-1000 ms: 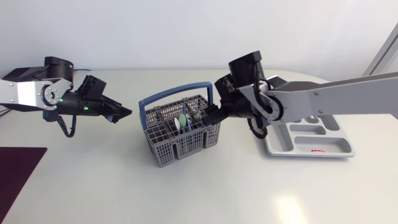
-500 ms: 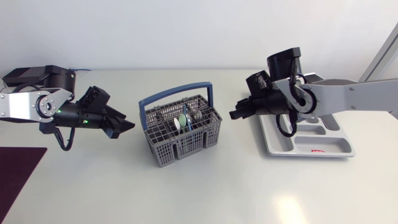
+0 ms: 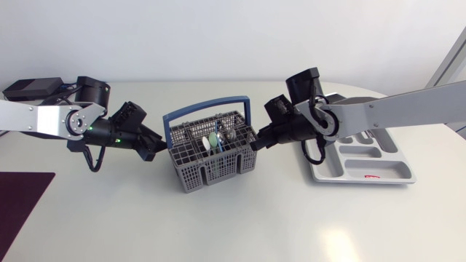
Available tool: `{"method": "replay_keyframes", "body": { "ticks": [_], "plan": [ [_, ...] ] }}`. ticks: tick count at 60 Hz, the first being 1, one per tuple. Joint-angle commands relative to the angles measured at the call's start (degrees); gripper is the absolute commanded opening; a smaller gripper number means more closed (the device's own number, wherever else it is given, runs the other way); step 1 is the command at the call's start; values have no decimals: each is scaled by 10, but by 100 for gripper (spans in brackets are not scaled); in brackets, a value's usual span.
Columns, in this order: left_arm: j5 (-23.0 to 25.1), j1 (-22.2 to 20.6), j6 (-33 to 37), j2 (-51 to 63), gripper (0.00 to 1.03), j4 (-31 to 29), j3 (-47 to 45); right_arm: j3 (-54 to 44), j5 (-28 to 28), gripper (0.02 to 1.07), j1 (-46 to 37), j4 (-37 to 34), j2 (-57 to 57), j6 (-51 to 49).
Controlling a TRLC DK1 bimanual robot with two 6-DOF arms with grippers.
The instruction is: Unload the cutlery basket into the drawer organizer.
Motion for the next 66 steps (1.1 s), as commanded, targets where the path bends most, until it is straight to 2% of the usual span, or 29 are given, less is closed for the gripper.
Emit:
{"method": "replay_keyframes", "body": {
  "ticks": [1,34,54,66],
  "plan": [
    [1,-13,-17,35,57,11,31,-22,-15,12,20,-8,-23,7],
    [-17,-35,-37,98,57,23,104,-66,13,12,49,-17,-64,17],
    [-31,-57,-53,115,57,22,135,-17,32,12,48,-13,-35,18],
    [-31,-52,-53,114,57,22,132,-4,35,12,44,-13,-27,17]
  ]
}}
